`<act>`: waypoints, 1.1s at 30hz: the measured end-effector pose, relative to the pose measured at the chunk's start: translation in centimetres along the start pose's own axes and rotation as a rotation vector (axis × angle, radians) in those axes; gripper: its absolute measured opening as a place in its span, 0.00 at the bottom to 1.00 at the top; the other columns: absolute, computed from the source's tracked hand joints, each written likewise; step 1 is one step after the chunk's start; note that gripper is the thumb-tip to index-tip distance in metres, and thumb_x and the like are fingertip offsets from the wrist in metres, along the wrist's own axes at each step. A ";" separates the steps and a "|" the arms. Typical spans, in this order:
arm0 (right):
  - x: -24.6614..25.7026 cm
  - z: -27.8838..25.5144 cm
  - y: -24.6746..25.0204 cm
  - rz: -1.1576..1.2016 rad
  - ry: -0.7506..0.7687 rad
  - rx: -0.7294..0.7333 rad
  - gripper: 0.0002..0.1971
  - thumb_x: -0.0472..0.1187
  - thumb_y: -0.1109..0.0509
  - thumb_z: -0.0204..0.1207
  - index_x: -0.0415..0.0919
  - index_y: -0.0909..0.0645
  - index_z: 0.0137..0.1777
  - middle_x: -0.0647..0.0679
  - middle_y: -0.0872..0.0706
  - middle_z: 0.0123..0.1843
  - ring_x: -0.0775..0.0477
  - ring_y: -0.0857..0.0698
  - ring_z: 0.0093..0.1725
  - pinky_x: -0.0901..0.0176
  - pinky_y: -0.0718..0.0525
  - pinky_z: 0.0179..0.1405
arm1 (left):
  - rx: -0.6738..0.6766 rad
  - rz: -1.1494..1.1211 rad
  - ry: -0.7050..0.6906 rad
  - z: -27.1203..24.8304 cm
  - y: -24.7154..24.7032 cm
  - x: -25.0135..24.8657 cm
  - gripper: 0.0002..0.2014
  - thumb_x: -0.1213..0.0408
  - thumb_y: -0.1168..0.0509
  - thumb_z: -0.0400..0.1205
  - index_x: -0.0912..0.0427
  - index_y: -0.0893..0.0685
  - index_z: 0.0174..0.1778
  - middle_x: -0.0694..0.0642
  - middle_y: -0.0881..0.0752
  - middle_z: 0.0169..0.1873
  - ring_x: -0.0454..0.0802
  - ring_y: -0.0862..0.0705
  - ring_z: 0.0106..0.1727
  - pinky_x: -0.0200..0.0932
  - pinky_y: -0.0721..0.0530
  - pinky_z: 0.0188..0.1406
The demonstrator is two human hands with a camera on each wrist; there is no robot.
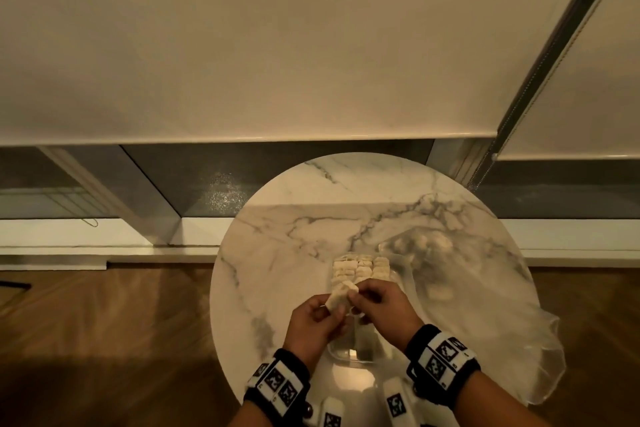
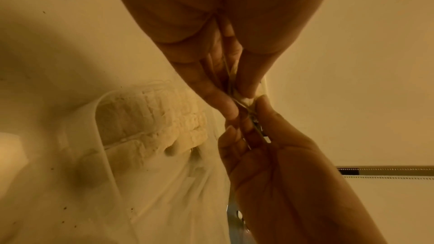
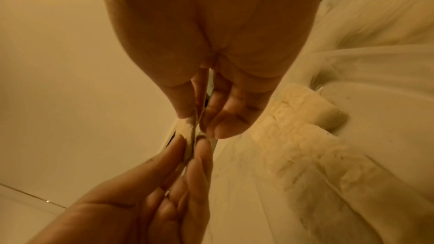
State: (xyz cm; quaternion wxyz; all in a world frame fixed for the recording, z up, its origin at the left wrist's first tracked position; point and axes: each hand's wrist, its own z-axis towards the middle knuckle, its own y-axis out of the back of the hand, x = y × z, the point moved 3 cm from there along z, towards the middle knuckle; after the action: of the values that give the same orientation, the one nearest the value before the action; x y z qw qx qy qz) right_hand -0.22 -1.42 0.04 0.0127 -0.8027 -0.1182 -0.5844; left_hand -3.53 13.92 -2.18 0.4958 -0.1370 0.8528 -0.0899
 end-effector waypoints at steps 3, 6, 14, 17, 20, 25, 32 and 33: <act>0.2 0.2 1.2 0.009 0.017 0.003 0.06 0.39 0.28 0.80 0.42 0.10 0.44 0.49 0.10 0.36 0.53 0.12 0.38 0.58 0.13 0.36 | -0.013 0.070 0.012 -0.1 -0.8 0.1 0.10 0.68 0.29 0.80 0.68 0.14 0.54 0.65 0.09 0.44 0.58 0.10 0.43 0.45 0.13 0.41; 0.1 0.2 2.1 0.025 0.013 0.015 0.06 0.38 0.28 0.80 0.43 0.09 0.45 0.51 0.09 0.37 0.55 0.12 0.40 0.59 0.13 0.36 | -0.013 0.165 0.007 0.0 -1.7 0.2 0.09 0.65 0.28 0.80 0.67 0.12 0.50 0.62 0.09 0.41 0.54 0.11 0.40 0.44 0.14 0.38; -1.0 1.2 5.0 -0.066 -0.069 -0.135 0.04 0.37 0.25 0.78 0.42 0.13 0.42 0.47 0.09 0.37 0.50 0.13 0.36 0.55 0.12 0.35 | -0.219 0.659 -0.093 1.9 0.3 1.0 0.02 0.60 0.26 0.76 0.48 0.12 0.43 0.46 0.10 0.39 0.43 0.12 0.41 0.36 0.16 0.40; -2.2 1.8 6.9 -0.204 -0.081 -0.259 0.05 0.37 0.25 0.77 0.46 0.13 0.40 0.48 0.10 0.36 0.48 0.12 0.38 0.52 0.10 0.41 | -0.327 0.882 -0.104 2.4 2.1 1.7 0.09 0.59 0.26 0.76 0.47 0.16 0.51 0.46 0.15 0.47 0.42 0.17 0.45 0.34 0.22 0.45; -3.2 2.3 7.4 -0.499 -0.143 -0.145 0.04 0.39 0.25 0.75 0.46 0.14 0.39 0.50 0.11 0.38 0.52 0.14 0.39 0.62 0.15 0.39 | -0.307 0.962 -0.049 3.2 3.1 2.9 0.15 0.57 0.27 0.77 0.48 0.18 0.59 0.48 0.17 0.51 0.44 0.18 0.48 0.34 0.23 0.46; -4.3 3.3 6.5 -0.751 -0.275 0.000 0.05 0.43 0.26 0.74 0.49 0.12 0.37 0.52 0.11 0.42 0.52 0.14 0.44 0.61 0.15 0.46 | -0.253 0.983 0.014 4.0 3.4 3.6 0.14 0.60 0.26 0.76 0.48 0.16 0.57 0.45 0.15 0.47 0.43 0.16 0.47 0.32 0.22 0.48; -3.7 5.6 5.2 -0.933 -0.324 0.101 0.08 0.37 0.31 0.78 0.41 0.12 0.52 0.45 0.12 0.55 0.47 0.14 0.52 0.61 0.17 0.53 | -0.219 0.983 0.012 4.6 3.0 3.5 0.09 0.66 0.30 0.76 0.50 0.15 0.49 0.42 0.15 0.38 0.33 0.20 0.38 0.18 0.28 0.31; -3.5 6.0 5.1 -0.940 -0.328 0.120 0.08 0.37 0.31 0.78 0.41 0.12 0.53 0.45 0.12 0.55 0.46 0.14 0.53 0.60 0.16 0.54 | -0.215 0.982 0.017 4.6 3.0 3.4 0.09 0.66 0.30 0.76 0.50 0.15 0.49 0.41 0.16 0.38 0.33 0.20 0.38 0.18 0.28 0.31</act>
State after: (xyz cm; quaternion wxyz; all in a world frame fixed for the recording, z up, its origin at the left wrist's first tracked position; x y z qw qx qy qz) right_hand 5.38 -6.09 -4.58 -0.2245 -0.7417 -0.5011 -0.3851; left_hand -1.54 15.59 -8.17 0.4559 0.2309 0.8250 0.2413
